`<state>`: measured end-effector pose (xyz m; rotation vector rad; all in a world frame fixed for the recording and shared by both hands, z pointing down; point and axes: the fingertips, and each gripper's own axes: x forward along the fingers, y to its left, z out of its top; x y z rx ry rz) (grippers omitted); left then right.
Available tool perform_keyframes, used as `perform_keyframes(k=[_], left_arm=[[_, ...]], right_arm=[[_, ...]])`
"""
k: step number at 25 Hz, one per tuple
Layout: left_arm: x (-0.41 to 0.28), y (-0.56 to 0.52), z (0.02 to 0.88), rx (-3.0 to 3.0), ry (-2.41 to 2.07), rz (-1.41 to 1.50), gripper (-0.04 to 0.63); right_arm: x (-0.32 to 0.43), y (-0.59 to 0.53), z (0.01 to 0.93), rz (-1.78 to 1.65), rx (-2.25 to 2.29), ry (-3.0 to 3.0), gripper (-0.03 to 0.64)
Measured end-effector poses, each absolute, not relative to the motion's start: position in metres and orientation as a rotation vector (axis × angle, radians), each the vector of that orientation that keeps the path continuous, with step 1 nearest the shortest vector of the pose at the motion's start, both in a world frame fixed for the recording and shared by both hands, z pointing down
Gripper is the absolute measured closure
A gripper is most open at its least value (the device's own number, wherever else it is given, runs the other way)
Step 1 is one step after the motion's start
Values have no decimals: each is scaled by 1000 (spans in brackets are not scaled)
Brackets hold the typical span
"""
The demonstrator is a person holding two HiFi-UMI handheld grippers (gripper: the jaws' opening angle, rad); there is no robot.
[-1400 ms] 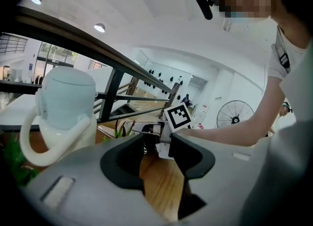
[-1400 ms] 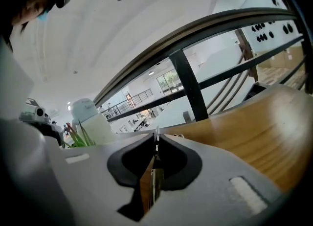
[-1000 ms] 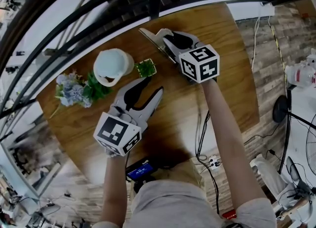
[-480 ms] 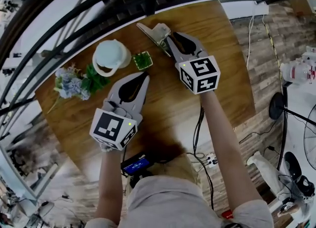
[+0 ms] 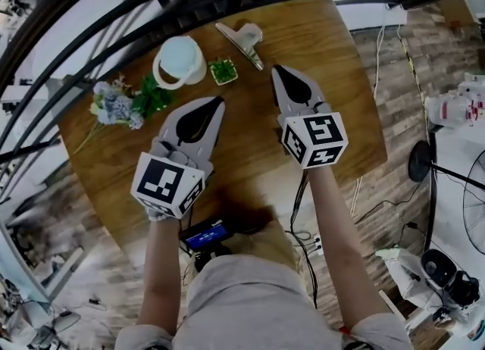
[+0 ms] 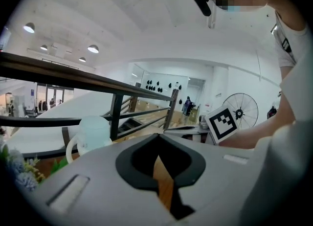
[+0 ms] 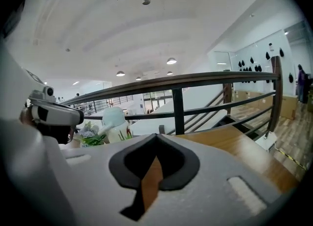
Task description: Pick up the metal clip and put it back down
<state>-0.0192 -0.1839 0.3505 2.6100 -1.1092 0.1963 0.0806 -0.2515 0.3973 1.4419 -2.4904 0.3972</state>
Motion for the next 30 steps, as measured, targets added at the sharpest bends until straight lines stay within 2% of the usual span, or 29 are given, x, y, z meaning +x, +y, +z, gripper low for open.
perform_keyframes(k=[15, 30], left_arm=[[-31, -112, 304, 2741, -1094, 235, 583], [-63, -45, 277, 2805, -1121, 231, 583]], right_arm=[[75, -134, 321, 242, 1563, -2511, 617], [72, -48, 286, 160, 1645, -2514, 617]])
